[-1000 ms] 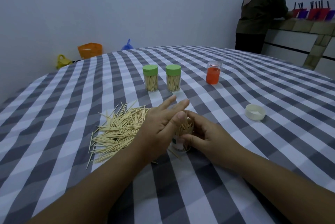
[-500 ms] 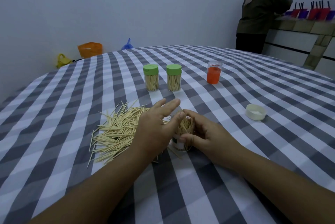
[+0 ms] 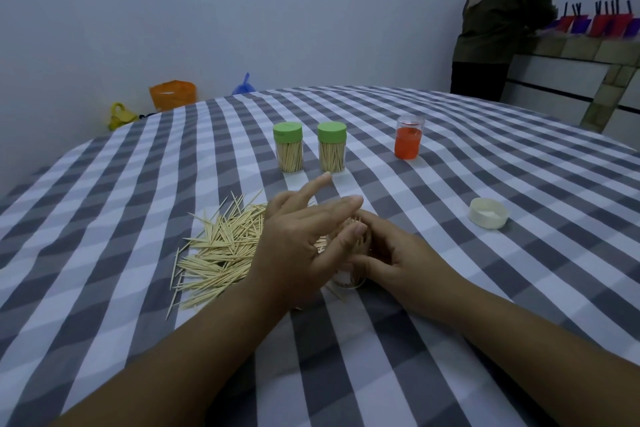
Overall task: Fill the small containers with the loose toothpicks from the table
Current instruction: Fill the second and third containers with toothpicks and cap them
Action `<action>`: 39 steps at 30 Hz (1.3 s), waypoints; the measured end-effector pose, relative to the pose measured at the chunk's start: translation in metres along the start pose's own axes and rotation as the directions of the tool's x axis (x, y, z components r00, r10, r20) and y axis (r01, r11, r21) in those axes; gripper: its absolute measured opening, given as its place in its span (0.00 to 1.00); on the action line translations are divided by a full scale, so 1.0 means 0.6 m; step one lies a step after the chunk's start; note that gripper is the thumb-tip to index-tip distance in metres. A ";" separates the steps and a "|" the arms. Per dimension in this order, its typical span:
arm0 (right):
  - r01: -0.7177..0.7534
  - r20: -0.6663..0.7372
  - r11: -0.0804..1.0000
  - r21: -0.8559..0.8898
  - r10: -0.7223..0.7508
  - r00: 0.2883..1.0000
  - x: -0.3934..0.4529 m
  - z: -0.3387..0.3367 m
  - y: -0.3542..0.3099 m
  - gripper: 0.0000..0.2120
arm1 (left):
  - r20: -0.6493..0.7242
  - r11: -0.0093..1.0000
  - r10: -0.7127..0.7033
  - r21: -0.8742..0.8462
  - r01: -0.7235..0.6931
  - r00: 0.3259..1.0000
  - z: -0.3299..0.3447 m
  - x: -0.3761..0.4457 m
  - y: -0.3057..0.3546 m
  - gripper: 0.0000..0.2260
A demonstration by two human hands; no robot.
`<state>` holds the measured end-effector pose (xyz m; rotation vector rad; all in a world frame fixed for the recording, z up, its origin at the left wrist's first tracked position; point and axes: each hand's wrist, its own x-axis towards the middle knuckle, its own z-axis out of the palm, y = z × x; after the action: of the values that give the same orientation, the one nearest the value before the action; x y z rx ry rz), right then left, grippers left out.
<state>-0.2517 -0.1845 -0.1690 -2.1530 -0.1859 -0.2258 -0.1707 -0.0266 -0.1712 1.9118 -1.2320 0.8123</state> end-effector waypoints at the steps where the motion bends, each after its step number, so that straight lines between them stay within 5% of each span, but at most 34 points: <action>1: 0.004 0.000 1.000 0.003 -0.004 1.000 0.000 0.000 0.000 0.26 | 0.007 1.000 -0.006 -0.011 0.006 1.000 -0.002 0.001 -0.002 0.16; 8: -0.017 0.001 1.000 0.024 0.017 1.000 0.002 0.002 0.006 0.29 | -0.034 0.994 0.034 -0.106 -0.038 0.999 -0.006 0.004 -0.006 0.20; 15: -0.051 -0.005 0.998 0.028 0.051 0.999 0.003 0.003 0.005 0.32 | 0.010 0.948 -0.176 -0.266 0.172 0.984 -0.026 0.014 -0.003 0.16; 18: -0.061 -0.018 0.997 0.036 0.062 0.998 0.001 0.003 0.000 0.37 | 0.203 0.846 -0.404 -0.288 0.448 0.892 -0.049 0.019 -0.016 0.16; 20: -0.068 -0.018 0.997 0.042 0.068 0.997 -0.001 0.004 -0.001 0.39 | 0.373 0.830 -0.454 -0.154 0.536 0.809 -0.059 0.021 -0.030 0.14; 22: -0.075 -0.016 0.997 0.035 0.076 0.997 -0.001 0.004 -0.003 0.38 | 0.488 0.843 -0.467 -0.006 0.538 0.737 -0.065 0.022 -0.041 0.12; 26: -0.104 0.001 0.994 0.039 0.104 0.995 0.000 0.000 -0.005 0.34 | 0.609 0.852 -0.501 0.222 0.475 0.615 -0.070 0.022 -0.053 0.27; 32: -0.168 0.069 0.982 0.082 0.162 0.984 0.002 -0.031 -0.003 0.31 | 0.739 0.856 -0.482 0.280 0.435 0.471 -0.064 0.016 -0.050 0.44; 39: -0.243 0.123 0.957 0.160 0.225 0.967 -0.001 -0.069 -0.004 0.30 | 0.690 0.894 -0.443 0.290 0.341 0.573 -0.035 0.020 -0.042 0.36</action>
<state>-0.2569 -0.2178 -0.1444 -1.9924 -0.0074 0.0384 -0.1456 -0.0074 -0.1558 2.6226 -1.1022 -0.2036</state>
